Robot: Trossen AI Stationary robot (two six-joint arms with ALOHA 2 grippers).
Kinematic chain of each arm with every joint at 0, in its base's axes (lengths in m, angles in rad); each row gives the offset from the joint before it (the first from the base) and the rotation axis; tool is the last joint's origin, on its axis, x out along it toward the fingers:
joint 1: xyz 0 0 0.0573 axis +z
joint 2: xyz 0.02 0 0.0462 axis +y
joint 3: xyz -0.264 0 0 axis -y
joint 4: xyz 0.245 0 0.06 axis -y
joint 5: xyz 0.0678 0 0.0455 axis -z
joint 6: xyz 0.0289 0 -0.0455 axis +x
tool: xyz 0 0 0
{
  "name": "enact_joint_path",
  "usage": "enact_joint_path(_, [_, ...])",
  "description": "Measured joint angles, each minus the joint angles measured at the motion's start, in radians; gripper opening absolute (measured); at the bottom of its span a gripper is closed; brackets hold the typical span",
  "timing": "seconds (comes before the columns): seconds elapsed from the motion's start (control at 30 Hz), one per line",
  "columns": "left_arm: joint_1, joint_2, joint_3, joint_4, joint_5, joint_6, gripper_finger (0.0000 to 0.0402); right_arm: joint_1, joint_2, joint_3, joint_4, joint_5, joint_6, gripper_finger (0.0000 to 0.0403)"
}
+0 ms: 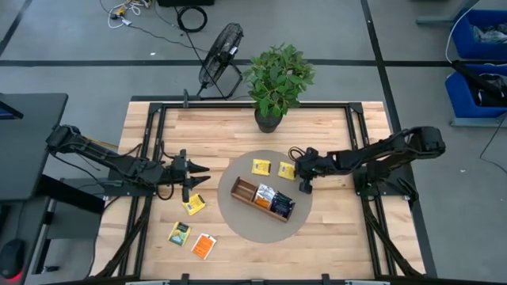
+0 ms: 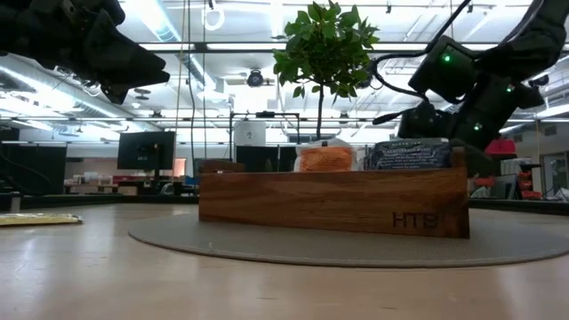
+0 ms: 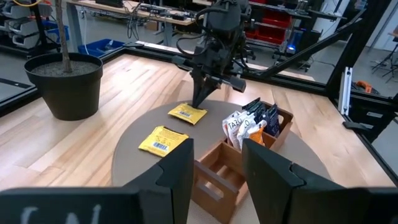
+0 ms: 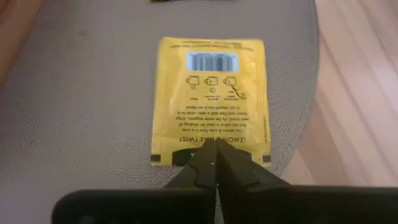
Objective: Pick & Place Tea
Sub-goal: Put the yellow tea bag into the left section of the wooden organizer
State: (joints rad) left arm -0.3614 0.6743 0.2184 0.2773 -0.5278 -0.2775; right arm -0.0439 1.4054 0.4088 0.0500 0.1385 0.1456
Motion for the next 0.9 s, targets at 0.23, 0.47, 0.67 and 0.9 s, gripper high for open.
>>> enact_joint_path(0.23, [0.000, 0.000, 0.000, 0.001, 0.000, 0.000, 0.0140, 0.027, -0.041, 0.005, 0.006, -0.028, -0.024, 0.0056])
enact_joint_path(0.47, [0.000, 0.000, 0.000, 0.002, 0.000, -0.037, 0.0140, 0.076, -0.041, 0.005, 0.019, -0.007, -0.043, 0.0169])
enact_joint_path(0.67, [0.001, 0.000, 0.000, 0.003, 0.000, -0.059, 0.0140, 0.091, -0.027, 0.005, 0.018, 0.057, -0.056, 0.0265])
enact_joint_path(0.9, [0.000, 0.000, 0.000, 0.003, 0.000, -0.072, 0.0140, 0.082, 0.012, 0.007, 0.036, 0.042, -0.060, 0.0288])
